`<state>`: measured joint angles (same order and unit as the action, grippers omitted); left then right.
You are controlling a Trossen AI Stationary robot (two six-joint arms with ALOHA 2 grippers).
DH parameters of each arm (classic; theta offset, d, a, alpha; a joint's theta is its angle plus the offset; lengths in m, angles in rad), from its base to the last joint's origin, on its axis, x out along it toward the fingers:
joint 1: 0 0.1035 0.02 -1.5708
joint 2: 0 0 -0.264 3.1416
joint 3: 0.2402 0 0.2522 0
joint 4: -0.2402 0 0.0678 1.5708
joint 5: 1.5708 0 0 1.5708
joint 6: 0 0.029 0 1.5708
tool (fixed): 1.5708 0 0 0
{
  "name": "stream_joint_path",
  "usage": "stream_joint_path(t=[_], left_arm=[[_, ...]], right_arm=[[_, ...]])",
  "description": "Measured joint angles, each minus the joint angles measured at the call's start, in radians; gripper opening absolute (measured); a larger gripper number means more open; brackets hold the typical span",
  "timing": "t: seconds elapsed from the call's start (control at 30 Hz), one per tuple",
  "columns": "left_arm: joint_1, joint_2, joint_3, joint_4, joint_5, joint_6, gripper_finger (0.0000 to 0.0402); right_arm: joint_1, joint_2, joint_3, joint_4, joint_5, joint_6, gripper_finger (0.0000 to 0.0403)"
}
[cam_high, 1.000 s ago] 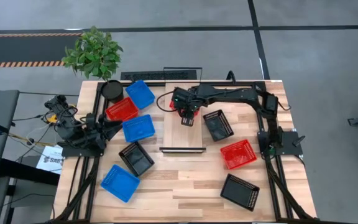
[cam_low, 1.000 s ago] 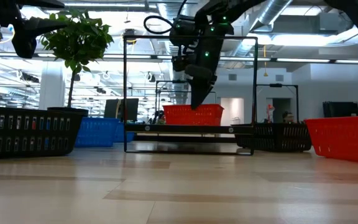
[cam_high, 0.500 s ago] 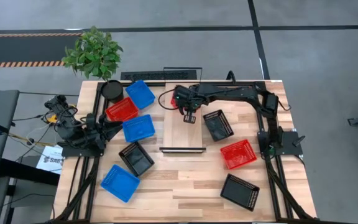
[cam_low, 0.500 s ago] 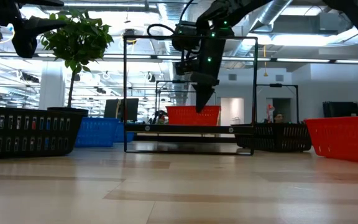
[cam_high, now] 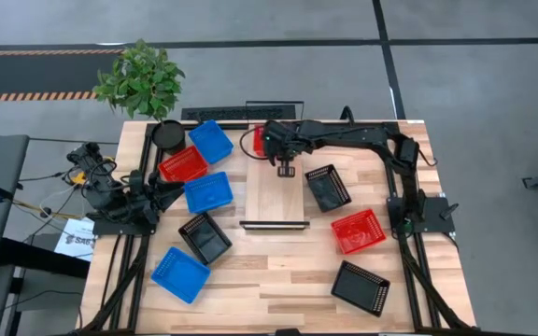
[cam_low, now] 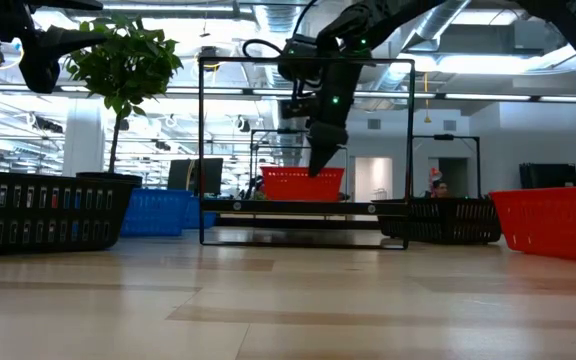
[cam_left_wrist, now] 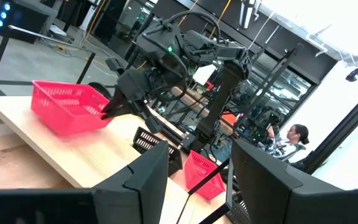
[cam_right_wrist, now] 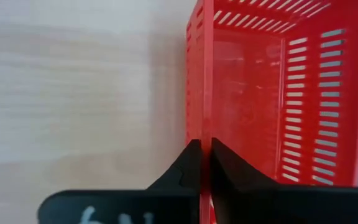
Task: Stack baskets on shelf by color
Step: Put the top right red bin on the shelf
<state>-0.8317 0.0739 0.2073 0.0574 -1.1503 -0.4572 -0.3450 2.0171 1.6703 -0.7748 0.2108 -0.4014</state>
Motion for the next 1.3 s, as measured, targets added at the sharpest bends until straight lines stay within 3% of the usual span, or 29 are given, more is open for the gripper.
stream_joint_path(t=[0.67, 1.13, 1.3], left_arm=[[0.0, 0.0, 0.0, -0.053, -0.004, -0.037, 0.0167], [0.0, 0.0, 0.0, -0.052, -0.015, -0.037, 0.0167], [0.0, 0.0, 0.0, -0.052, -0.015, -0.037, 0.0167]], right_arm=[[-0.05, 0.0, 0.0, 0.052, -0.024, -0.026, 0.0071], [-0.051, 0.0, 0.0, 0.122, -0.031, -0.042, 0.018], [-0.049, 0.0, 0.018, 0.113, -0.029, -0.022, 0.02]])
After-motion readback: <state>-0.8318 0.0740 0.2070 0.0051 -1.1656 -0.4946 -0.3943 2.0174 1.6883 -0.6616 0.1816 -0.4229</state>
